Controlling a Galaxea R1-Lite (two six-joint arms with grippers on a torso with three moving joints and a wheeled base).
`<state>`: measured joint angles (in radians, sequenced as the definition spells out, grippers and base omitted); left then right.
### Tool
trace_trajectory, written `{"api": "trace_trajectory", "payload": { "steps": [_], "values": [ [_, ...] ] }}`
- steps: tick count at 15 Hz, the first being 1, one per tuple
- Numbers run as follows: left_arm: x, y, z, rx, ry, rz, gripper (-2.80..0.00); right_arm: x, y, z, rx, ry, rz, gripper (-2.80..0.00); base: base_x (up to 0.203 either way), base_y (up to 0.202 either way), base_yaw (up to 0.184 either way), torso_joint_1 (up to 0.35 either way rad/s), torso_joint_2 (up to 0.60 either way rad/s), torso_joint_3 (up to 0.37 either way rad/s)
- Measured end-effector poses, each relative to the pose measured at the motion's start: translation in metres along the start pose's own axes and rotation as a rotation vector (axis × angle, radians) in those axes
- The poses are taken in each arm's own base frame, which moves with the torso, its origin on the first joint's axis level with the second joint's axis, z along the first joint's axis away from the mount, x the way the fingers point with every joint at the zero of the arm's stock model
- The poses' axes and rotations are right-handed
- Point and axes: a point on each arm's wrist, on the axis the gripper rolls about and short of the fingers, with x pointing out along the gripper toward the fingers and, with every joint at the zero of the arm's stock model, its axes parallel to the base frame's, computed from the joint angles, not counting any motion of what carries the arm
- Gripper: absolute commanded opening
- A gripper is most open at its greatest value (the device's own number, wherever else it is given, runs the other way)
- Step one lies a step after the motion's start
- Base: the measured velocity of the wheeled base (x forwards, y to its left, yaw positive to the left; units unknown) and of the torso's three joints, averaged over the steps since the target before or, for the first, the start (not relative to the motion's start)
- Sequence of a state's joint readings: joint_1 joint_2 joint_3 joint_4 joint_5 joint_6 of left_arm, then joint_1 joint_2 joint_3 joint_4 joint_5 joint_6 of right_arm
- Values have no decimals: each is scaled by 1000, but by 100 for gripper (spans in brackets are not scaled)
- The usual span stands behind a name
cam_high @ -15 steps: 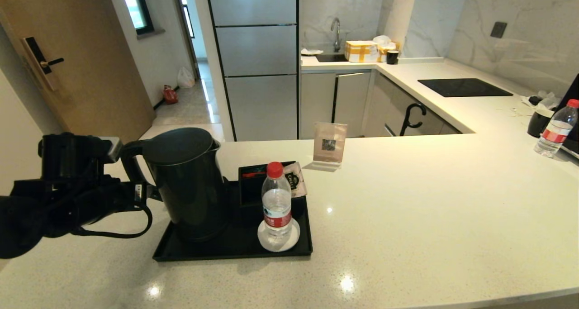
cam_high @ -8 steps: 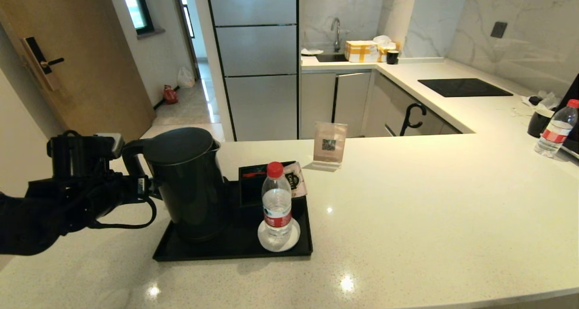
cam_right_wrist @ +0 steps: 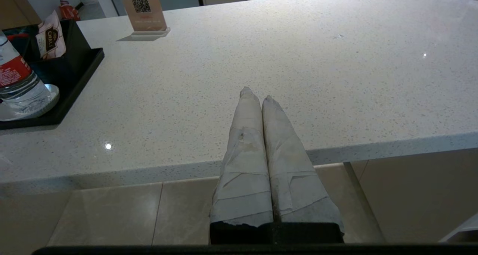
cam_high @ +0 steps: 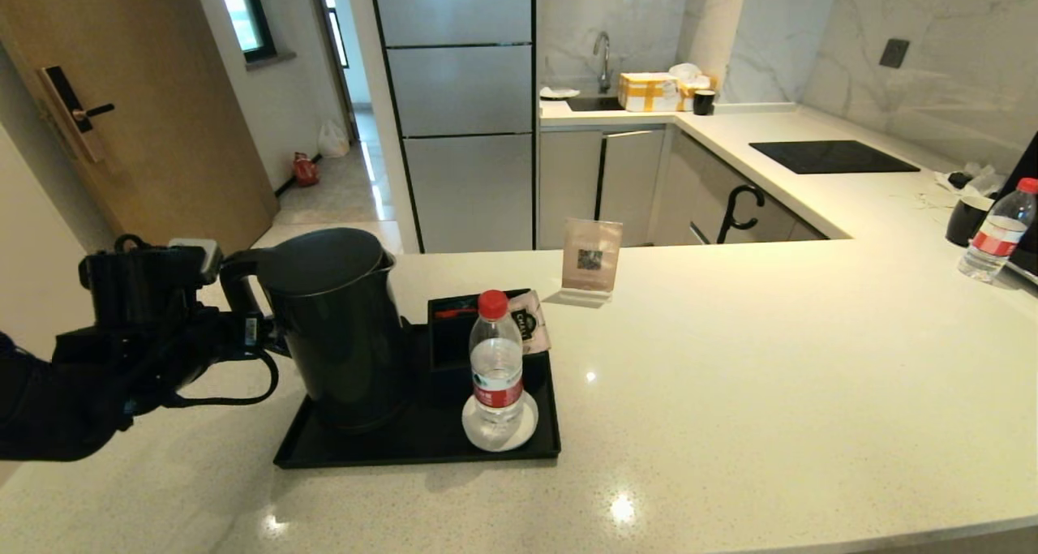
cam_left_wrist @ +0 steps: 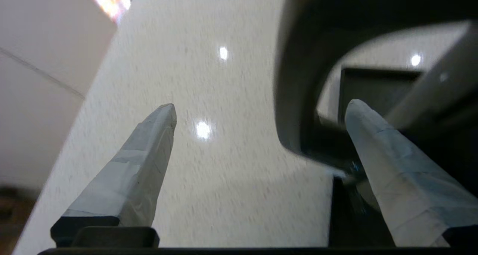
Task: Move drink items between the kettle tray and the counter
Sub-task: Pick up the kettle
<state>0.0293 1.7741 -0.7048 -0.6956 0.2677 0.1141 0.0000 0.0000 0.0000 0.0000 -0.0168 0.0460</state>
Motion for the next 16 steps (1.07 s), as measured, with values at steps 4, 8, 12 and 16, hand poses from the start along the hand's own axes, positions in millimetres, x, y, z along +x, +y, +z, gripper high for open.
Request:
{"api": "trace_trajectory", "payload": {
  "steps": [4, 8, 12, 16],
  "values": [
    [10, 15, -4, 47, -125, -50, 0, 0, 0, 0, 0, 0, 1, -280, 0, 0, 0, 0, 0, 0],
    [13, 31, -10, 78, -141, -182, 0, 0, 0, 0, 0, 0, 0, -280, 0, 0, 0, 0, 0, 0],
    [22, 43, -8, 109, -179, -246, 0, 0, 0, 0, 0, 0, 0, -280, 0, 0, 0, 0, 0, 0],
    [41, 43, -7, 110, -201, -238, 0, 0, 0, 0, 0, 0, 0, -280, 0, 0, 0, 0, 0, 0]
  ]
}}
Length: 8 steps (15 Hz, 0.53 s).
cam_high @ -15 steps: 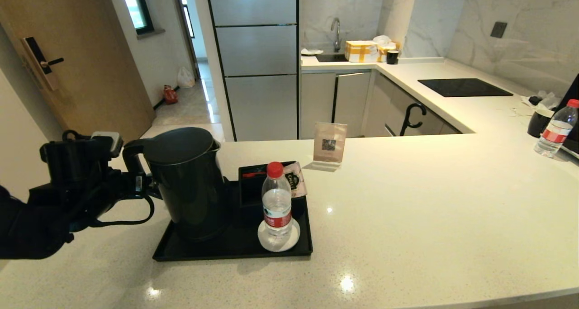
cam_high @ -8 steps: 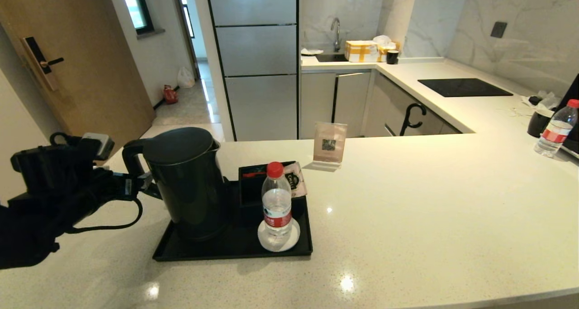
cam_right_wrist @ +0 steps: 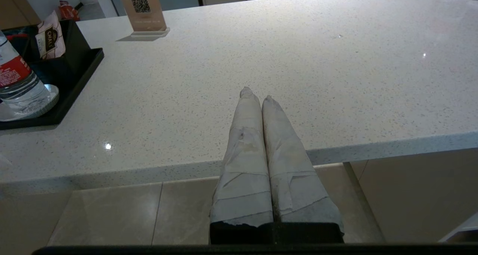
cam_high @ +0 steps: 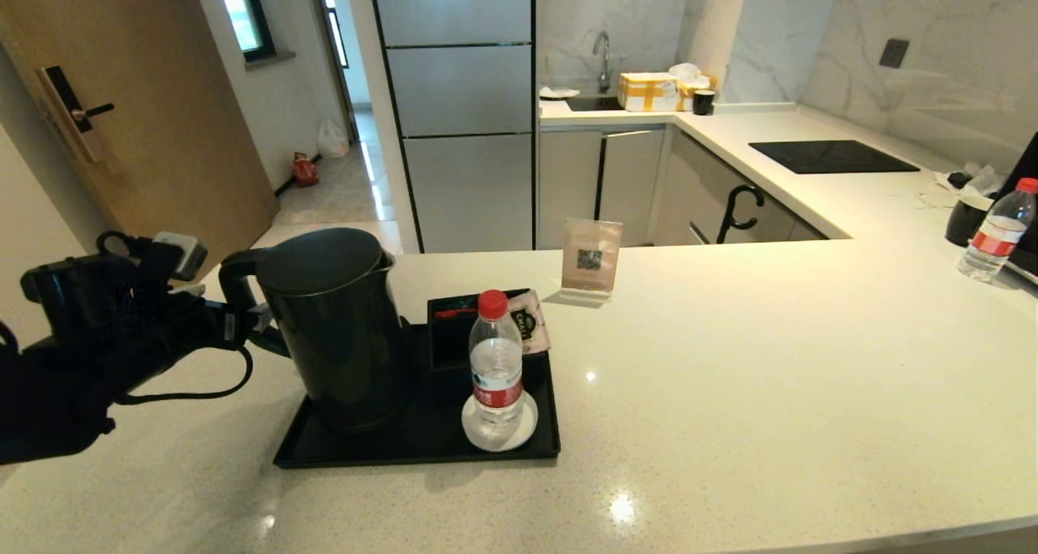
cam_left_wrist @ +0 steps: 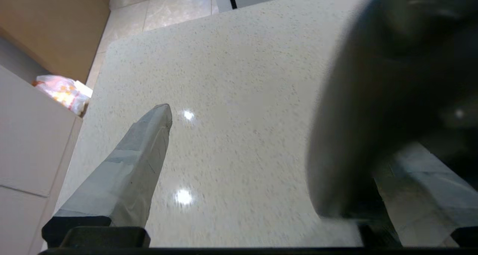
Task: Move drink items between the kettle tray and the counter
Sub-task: Pick up the kettle
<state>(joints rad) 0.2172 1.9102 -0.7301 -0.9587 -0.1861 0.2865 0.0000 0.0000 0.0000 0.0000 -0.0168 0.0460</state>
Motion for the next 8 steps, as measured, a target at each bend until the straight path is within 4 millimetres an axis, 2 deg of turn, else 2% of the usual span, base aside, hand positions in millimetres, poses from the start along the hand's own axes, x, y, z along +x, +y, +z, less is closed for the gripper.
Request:
{"api": "trace_trajectory", "payload": {
  "steps": [5, 8],
  "values": [
    [24, 2, -6, 7, -23, 10, 0, 0, 0, 0, 0, 0, 0, -280, 0, 0, 0, 0, 0, 0],
    [30, -1, -5, 8, -20, 22, 0, 0, 0, 0, 0, 0, 0, -280, 0, 0, 0, 0, 0, 0]
  ]
}}
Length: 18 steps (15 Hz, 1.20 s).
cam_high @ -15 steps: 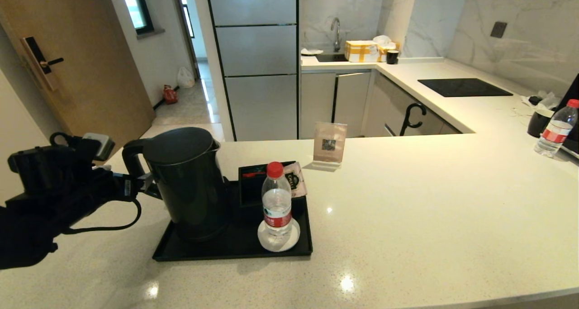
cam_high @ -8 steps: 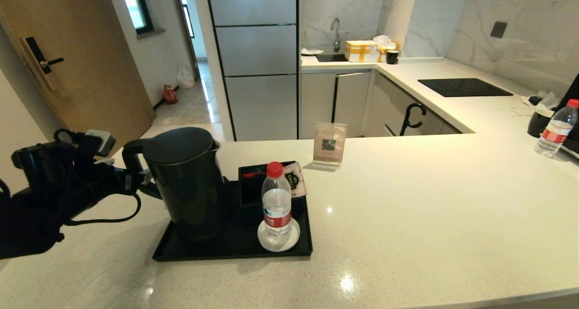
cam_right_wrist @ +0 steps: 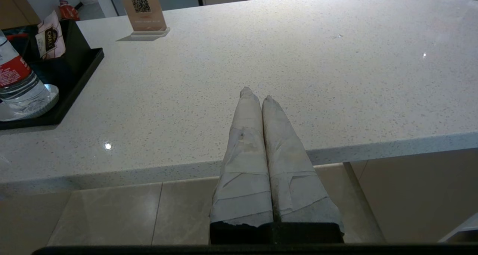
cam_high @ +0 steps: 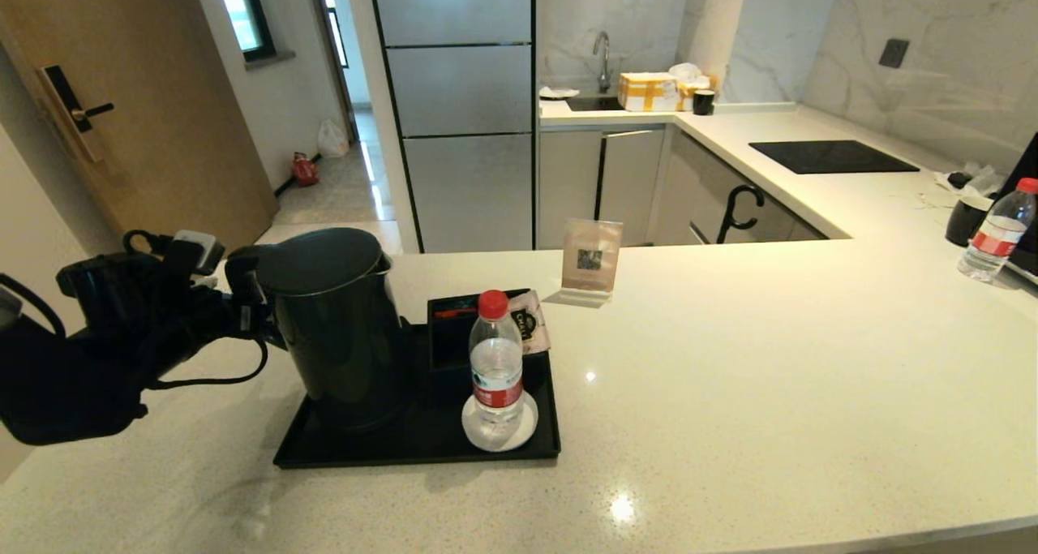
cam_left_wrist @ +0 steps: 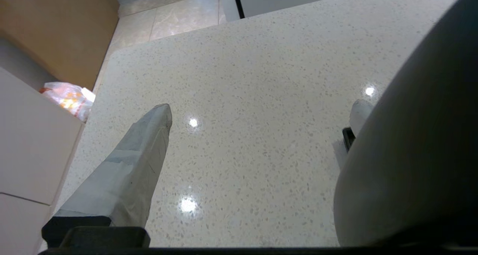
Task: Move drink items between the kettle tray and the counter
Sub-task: Pick up the kettle
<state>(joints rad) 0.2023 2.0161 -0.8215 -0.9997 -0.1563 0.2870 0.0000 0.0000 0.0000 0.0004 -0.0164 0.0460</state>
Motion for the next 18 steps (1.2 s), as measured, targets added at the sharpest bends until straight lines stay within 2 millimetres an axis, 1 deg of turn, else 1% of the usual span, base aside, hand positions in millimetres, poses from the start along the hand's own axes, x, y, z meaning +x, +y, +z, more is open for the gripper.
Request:
{"api": "trace_trajectory", "payload": {
  "steps": [1, 2, 3, 7, 12, 14, 18],
  "values": [
    [1, 0, 1, 1, -1, 2, 0, 0, 0, 0, 0, 0, 0, -280, 0, 0, 0, 0, 0, 0],
    [1, -1, 1, 1, -2, 1, -49, 0, 0, 0, 0, 0, 0, -280, 0, 0, 0, 0, 0, 0],
    [2, -1, 2, -3, -1, 4, -280, 0, 0, 0, 0, 0, 0, -280, 0, 0, 0, 0, 0, 0],
    [4, -9, 8, -15, -14, 5, -280, 0, 0, 0, 0, 0, 0, -280, 0, 0, 0, 0, 0, 0],
    [3, -12, 12, -14, -29, -1, -280, 0, 0, 0, 0, 0, 0, -280, 0, 0, 0, 0, 0, 0],
    [-1, -13, 15, -34, -26, -1, -280, 0, 0, 0, 0, 0, 0, -280, 0, 0, 0, 0, 0, 0],
    [-14, -17, 32, -91, -40, 8, -280, 0, 0, 0, 0, 0, 0, -280, 0, 0, 0, 0, 0, 0]
  ]
}}
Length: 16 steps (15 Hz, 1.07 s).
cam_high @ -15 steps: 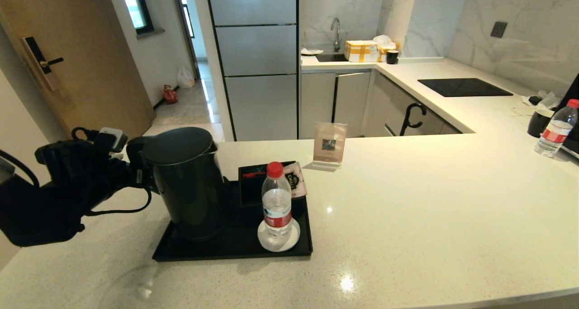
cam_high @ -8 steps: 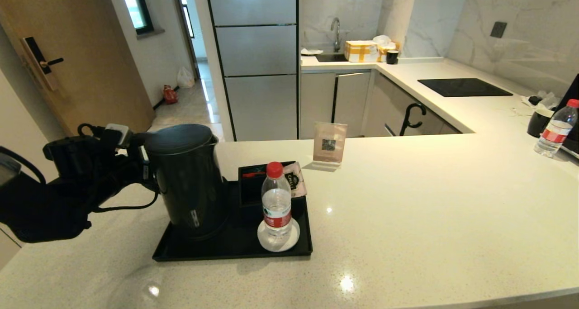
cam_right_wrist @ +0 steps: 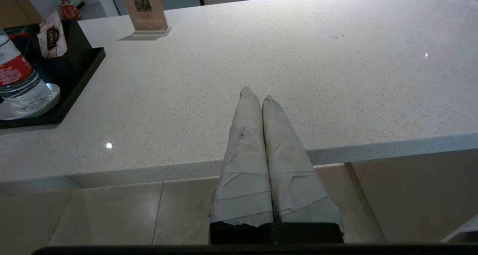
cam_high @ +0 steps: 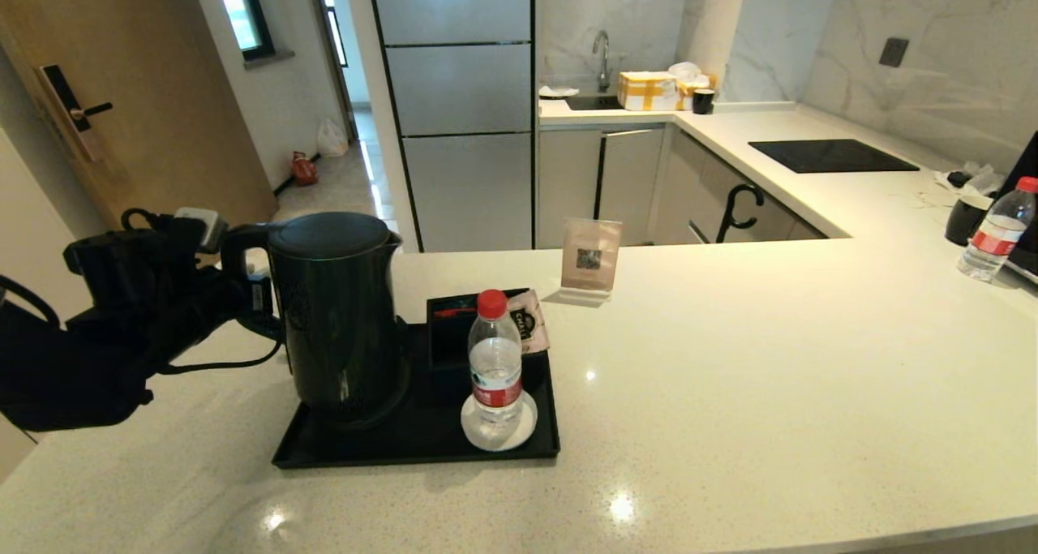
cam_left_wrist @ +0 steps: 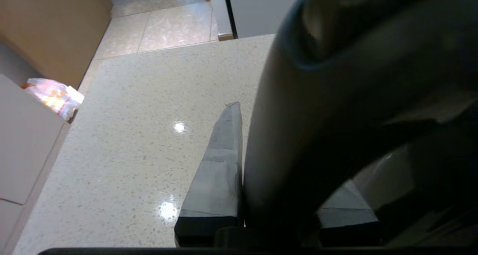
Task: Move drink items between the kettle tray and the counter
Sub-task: Pick up the kettle, then place it on the left
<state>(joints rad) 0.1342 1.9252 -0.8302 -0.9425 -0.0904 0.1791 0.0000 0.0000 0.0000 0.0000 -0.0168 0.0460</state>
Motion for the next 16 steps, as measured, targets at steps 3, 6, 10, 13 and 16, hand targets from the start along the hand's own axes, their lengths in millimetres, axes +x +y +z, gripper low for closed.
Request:
{"api": "trace_trajectory", "payload": {
  "steps": [3, 6, 10, 13, 16],
  "values": [
    [-9, -4, 8, -3, -18, -7, -280, 0, 0, 0, 0, 0, 0, -280, 0, 0, 0, 0, 0, 0],
    [-21, -3, 17, -29, -41, -3, -280, 0, 0, 0, 0, 0, 0, -280, 0, 0, 0, 0, 0, 0],
    [-35, 13, 30, -95, -58, 47, -280, 0, 0, 0, 0, 0, 0, -280, 0, 0, 0, 0, 0, 0],
    [-44, 47, 24, -106, -45, 142, -280, 0, 0, 0, 0, 0, 0, -280, 0, 0, 0, 0, 0, 0],
    [-54, 80, 12, -117, -6, 181, -280, 0, 0, 0, 0, 0, 0, -280, 0, 0, 0, 0, 0, 0]
  ]
}}
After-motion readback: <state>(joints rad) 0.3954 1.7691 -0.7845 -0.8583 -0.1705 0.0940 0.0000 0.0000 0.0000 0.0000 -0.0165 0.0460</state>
